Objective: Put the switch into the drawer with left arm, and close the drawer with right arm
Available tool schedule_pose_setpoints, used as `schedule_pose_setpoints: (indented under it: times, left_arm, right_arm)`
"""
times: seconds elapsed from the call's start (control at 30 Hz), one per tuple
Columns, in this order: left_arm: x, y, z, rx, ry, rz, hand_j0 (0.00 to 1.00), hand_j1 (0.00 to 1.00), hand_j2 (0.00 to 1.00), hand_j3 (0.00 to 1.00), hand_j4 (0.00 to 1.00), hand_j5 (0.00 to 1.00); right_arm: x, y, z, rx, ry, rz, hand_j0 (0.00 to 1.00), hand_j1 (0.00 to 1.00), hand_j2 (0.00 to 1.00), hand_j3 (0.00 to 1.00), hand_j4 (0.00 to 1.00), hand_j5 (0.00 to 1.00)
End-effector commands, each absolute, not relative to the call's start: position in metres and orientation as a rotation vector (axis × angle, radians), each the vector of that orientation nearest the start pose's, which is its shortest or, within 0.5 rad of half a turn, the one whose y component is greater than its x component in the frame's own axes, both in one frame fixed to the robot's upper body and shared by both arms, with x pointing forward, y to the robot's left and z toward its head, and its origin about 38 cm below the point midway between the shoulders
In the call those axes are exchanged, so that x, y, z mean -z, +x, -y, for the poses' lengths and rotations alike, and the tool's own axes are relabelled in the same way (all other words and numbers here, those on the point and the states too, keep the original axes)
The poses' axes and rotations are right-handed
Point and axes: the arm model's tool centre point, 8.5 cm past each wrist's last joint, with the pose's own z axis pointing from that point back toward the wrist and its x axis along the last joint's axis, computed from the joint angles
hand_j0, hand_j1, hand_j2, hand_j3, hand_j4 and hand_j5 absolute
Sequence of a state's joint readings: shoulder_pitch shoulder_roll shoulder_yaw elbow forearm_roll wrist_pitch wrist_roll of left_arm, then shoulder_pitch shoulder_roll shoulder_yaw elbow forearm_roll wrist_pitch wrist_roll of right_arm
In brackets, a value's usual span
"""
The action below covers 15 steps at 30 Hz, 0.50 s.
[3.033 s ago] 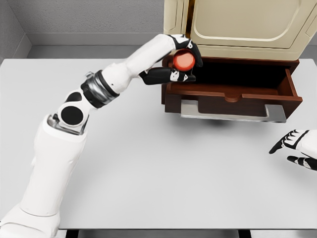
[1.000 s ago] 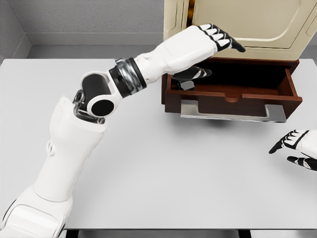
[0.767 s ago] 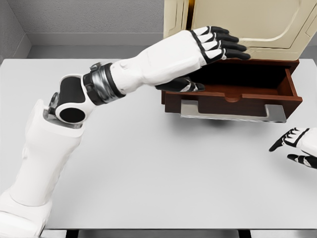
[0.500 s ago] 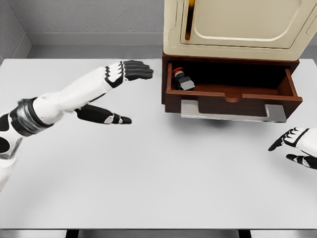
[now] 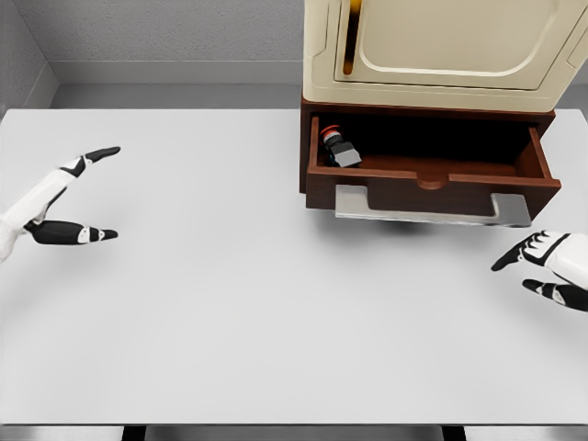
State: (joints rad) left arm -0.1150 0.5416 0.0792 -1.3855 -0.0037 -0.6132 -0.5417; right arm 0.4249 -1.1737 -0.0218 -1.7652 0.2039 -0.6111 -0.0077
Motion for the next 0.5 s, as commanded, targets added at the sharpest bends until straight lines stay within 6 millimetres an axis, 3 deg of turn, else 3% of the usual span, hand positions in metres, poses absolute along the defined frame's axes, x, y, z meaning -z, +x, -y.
schedule_pose_setpoints:
  times: [0.0,0.1,0.23,0.47]
  left_arm:
    - [-0.148,0.373,-0.389,1.054,0.182,1.802,1.00,1.00,1.00,1.00,1.00,1.00]
    - [-0.147,0.372,-0.388,1.070,0.188,1.791,1.00,1.00,1.00,1.00,1.00,1.00]
    - [-0.146,0.371,-0.369,1.046,0.154,1.841,1.00,1.00,1.00,1.00,1.00,1.00]
    - [-0.139,0.364,-0.382,1.002,0.178,1.824,1.00,1.00,1.00,1.00,1.00,1.00]
  right_arm:
    - [-0.189,0.273,0.412,-1.606,-0.381,1.575,0.63,0.63,0.63,0.63,0.63,0.63]
    - [-0.189,0.275,0.413,-1.585,-0.396,1.591,0.63,0.63,0.63,0.63,0.63,0.63]
    - [-0.186,0.279,0.418,-1.553,-0.417,1.595,0.64,0.64,0.64,0.64,0.64,0.64]
    - [-0.175,0.283,0.423,-1.506,-0.436,1.592,0.64,0.64,0.64,0.64,0.64,0.64]
